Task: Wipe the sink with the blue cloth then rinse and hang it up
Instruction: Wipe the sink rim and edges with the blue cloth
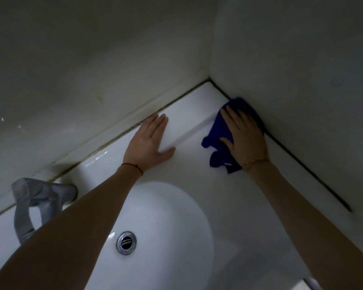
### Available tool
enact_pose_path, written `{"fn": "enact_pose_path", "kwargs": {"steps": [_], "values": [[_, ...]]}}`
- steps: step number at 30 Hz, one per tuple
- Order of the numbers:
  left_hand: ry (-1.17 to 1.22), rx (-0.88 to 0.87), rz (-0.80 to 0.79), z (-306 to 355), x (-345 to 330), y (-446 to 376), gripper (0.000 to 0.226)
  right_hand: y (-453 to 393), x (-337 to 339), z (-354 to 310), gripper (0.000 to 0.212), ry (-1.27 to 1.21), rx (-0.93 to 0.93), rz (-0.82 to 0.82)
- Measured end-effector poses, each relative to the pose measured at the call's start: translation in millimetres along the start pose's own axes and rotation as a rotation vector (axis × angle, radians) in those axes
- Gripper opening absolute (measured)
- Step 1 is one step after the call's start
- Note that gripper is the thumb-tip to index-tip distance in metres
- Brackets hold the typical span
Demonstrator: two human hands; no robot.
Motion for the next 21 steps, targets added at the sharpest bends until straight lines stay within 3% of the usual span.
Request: {"fn": "enact_pose_path", "kwargs": {"steps": [8,17,21], "values": [[0.0,-0.009,0.019,-1.4,-1.6,0.1,0.081,165.6,13.3,26.8,0.071,0.018,-0.096,-0.009],[-0.003,0.001,0.006,-3.0,-2.8,-0.5,0.082,79.0,6.4,12.7,0.072,0.002,-0.015,-0.02],[-0.004,0.0,0.001,-3.2,-3.3,1.2,0.083,92.5,6.0,15.1,0.074,0.022,0.004,-0.059]]}}
Point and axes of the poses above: each hand's wrist, its own y-axis away from the middle knuckle, its own x-axis out of the back of the hand, z = x × y, the point moved 7 cm from there along -y, towards the middle knuckle, and after that the axes turned 12 degrees about x, right-handed, at the moved point
